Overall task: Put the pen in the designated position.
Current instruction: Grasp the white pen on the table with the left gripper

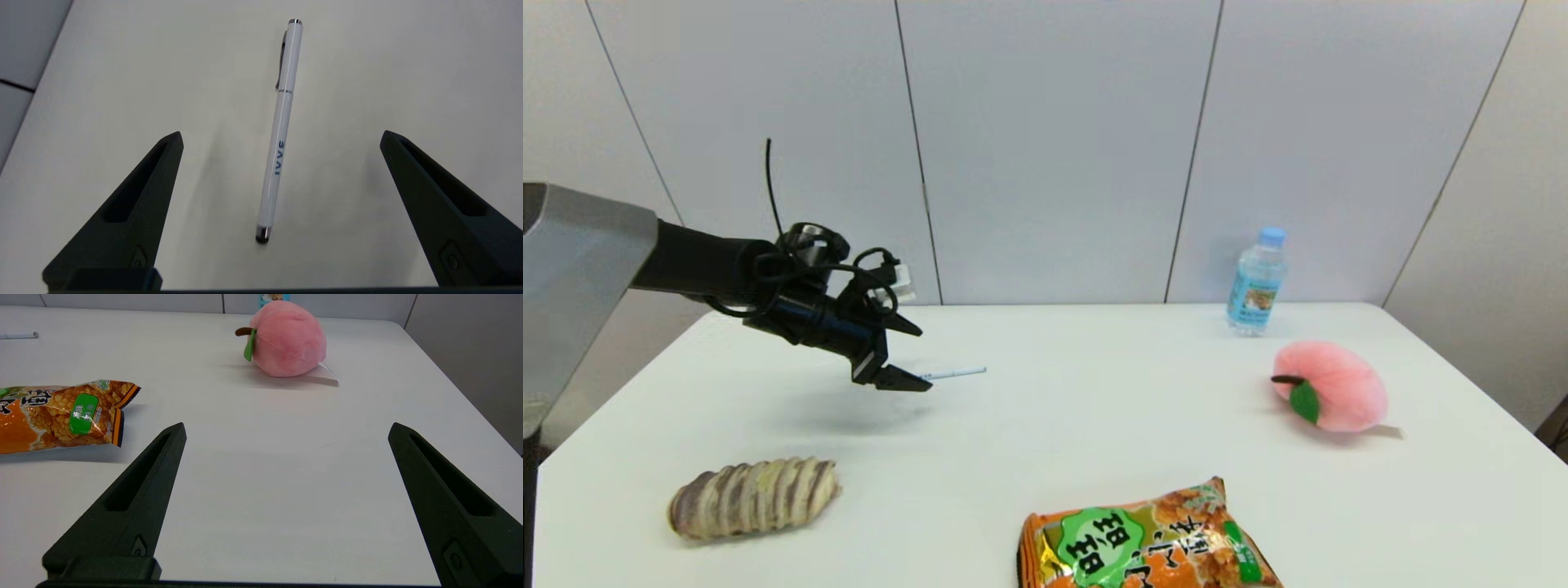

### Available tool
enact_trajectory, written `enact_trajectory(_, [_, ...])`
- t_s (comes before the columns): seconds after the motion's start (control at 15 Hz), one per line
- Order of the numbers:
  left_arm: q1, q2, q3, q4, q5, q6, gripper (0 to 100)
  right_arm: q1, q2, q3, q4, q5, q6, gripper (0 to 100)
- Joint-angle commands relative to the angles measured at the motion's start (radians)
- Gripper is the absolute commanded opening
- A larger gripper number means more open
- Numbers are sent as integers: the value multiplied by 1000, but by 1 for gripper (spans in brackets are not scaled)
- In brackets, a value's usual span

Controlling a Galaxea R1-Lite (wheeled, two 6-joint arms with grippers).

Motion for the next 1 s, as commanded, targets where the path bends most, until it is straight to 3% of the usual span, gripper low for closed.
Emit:
enact_trajectory(0.07, [-25, 65, -31, 5, -5, -5, 100, 0, 1, 0, 0, 0, -1, 100])
enact_trajectory(1.0, [-25, 120, -63, 5, -3, -30, 100, 0, 1, 0, 0, 0, -1, 100])
